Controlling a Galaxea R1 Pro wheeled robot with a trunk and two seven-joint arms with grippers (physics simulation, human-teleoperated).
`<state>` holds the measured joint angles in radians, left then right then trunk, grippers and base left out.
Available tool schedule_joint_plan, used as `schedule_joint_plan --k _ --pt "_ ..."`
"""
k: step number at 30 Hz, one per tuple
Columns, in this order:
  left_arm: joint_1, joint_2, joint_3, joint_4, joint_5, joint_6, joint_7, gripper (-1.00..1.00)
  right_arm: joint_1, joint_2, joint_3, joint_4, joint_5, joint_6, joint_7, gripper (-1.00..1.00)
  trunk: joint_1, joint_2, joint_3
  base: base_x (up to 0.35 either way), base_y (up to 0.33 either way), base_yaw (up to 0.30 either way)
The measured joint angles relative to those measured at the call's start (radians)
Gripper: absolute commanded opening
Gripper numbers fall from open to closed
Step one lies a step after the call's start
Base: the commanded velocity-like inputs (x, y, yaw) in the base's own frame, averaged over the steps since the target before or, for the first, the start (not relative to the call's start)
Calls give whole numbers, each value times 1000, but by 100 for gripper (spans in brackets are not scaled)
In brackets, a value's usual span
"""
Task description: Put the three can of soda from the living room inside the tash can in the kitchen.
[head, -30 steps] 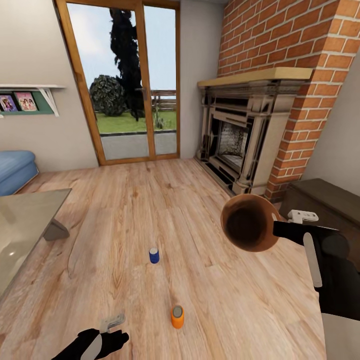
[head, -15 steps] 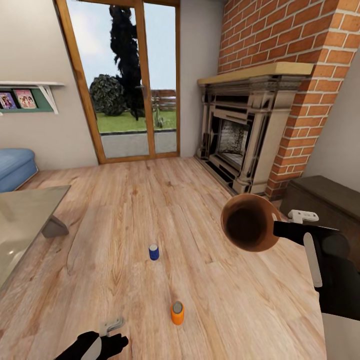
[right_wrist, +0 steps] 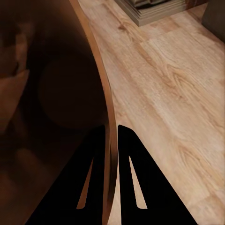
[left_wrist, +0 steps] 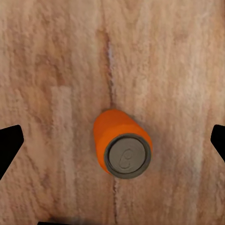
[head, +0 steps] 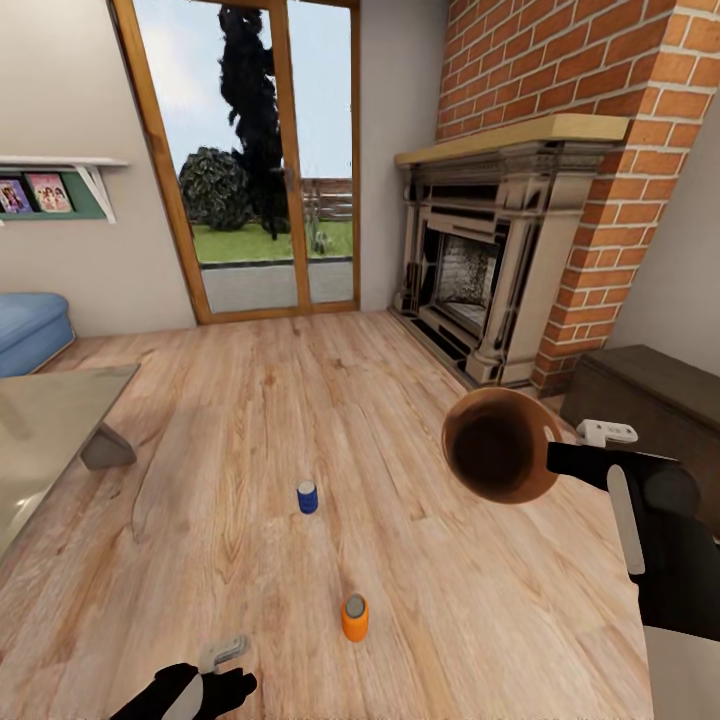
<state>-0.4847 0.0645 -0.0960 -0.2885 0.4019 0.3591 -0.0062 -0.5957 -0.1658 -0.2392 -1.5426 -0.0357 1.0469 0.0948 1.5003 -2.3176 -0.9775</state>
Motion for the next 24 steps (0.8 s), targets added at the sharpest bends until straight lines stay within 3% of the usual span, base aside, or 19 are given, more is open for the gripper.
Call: schedule_joint_plan --k 6,24 --pt "0 -1 1 0 0 1 0 100 0 0 0 0 0 0 0 -100 23 -42 -19 0 0 0" --pt "1 -33 -1 0 -1 0 2 100 0 0 0 -1 0 0 0 -100 23 -42 -19 0 0 0"
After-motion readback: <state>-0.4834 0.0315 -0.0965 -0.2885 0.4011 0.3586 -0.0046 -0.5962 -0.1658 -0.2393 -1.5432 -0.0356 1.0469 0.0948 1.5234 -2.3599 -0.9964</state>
